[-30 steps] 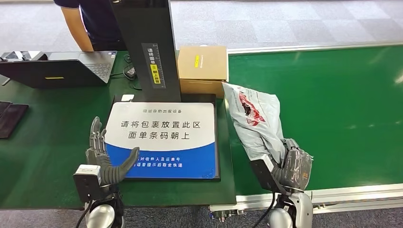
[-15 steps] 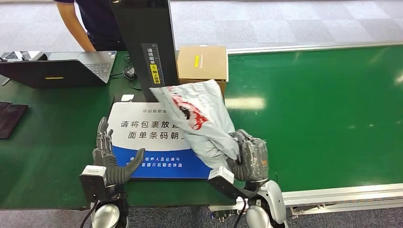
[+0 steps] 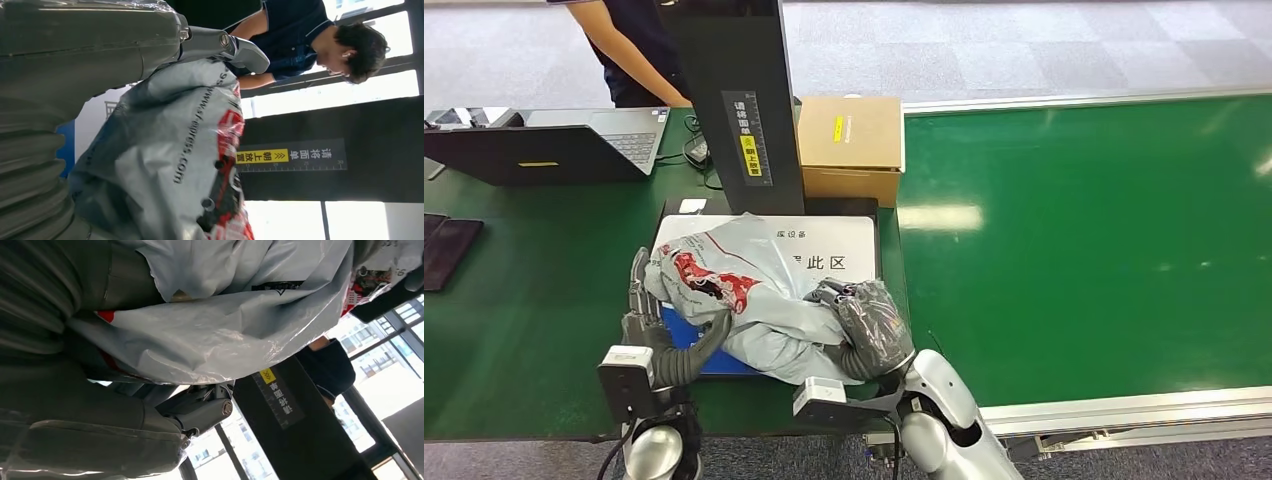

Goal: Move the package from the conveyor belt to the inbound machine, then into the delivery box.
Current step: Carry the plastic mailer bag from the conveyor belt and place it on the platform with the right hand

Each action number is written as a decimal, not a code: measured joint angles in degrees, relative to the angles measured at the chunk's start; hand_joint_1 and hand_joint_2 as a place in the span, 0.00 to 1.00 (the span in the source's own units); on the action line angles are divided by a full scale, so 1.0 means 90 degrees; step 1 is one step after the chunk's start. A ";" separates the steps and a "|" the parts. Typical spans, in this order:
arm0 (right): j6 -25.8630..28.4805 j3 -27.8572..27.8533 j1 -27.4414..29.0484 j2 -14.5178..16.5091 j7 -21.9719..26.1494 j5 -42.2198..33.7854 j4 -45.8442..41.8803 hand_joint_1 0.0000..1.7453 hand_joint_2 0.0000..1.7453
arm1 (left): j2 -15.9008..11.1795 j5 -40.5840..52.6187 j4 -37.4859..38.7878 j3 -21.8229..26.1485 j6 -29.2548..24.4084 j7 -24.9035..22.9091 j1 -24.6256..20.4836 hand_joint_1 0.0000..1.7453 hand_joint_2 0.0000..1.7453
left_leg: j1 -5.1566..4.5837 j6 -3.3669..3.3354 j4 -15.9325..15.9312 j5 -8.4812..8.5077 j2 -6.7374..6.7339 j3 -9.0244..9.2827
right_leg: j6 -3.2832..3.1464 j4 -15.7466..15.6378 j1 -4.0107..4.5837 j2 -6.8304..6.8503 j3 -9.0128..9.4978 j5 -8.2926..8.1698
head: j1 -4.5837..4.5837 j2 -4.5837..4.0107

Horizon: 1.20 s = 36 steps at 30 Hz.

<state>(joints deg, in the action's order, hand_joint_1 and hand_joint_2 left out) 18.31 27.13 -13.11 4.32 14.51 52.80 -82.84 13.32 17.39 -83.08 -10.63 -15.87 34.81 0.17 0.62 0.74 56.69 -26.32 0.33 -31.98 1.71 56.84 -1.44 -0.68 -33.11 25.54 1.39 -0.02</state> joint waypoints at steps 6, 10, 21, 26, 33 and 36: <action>0.0543 0.0203 -0.0723 -0.0081 -0.0515 0.0721 0.1045 1.00 1.00 | -0.0007 -0.0010 0.0000 -0.0038 -0.0122 -0.0057 -0.0005 0.00 1.00 | 0.0000 0.0004 0.0001 0.0004 0.0001 0.0000 | -0.0001 0.0002 0.0000 0.0001 0.0000 -0.0001 | 0.0001 0.0000; 0.0715 0.0223 -0.1015 -0.0102 -0.0631 0.0880 0.1670 1.00 1.00 | -0.0014 -0.0049 0.0002 -0.0075 -0.0149 -0.0052 -0.0018 0.00 1.00 | 0.0000 0.0004 0.0001 0.0004 0.0001 -0.0001 | -0.0001 0.0001 0.0000 0.0001 -0.0001 -0.0002 | -0.0001 0.0000; 0.1436 -0.0096 -0.1986 -0.0061 -0.0606 0.1119 0.4047 0.99 1.00 | -0.0027 -0.0162 0.0056 -0.0200 -0.0131 0.0001 -0.0086 0.00 1.00 | 0.0000 0.0003 0.0003 0.0007 0.0002 0.0001 | 0.0001 0.0001 0.0000 0.0002 0.0001 -0.0008 | 0.0001 0.0000; 0.1435 -0.0163 -0.2113 -0.0028 -0.0600 0.1125 0.4395 1.00 1.00 | -0.0027 -0.0162 0.0056 -0.0203 -0.0115 0.0001 -0.0087 0.00 1.00 | 0.0000 0.0003 0.0003 0.0007 0.0002 0.0001 | 0.0000 0.0001 0.0000 0.0002 0.0000 -0.0008 | 0.0000 0.0000; 0.1524 -0.0366 -0.2416 0.0059 0.0042 0.0755 0.5107 0.00 0.75 | -0.0029 -0.0162 0.0119 -0.0211 -0.0061 0.0021 -0.0159 0.00 1.00 | 0.0000 0.0001 0.0003 0.0010 0.0001 0.0002 | 0.0000 0.0001 0.0000 0.0001 0.0001 -0.0013 | 0.0001 0.0000; 0.1343 -0.0515 -0.2526 0.0142 0.0573 0.0306 0.5388 0.00 0.00 | -0.0031 -0.0195 0.0200 -0.0211 -0.0072 0.0079 -0.0248 0.00 1.00 | 0.0000 0.0003 0.0003 0.0013 0.0001 0.0003 | 0.0000 0.0001 0.0000 0.0000 0.0001 -0.0017 | 0.0001 0.0000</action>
<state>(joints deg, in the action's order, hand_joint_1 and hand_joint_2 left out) 30.39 22.49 -35.85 5.60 19.66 55.56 -34.34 13.04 15.64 -81.28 -12.52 -16.52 35.52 -2.06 0.62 0.77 56.72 -26.21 0.34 -31.96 1.71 56.85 -1.44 -0.68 -33.10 25.39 1.39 -0.02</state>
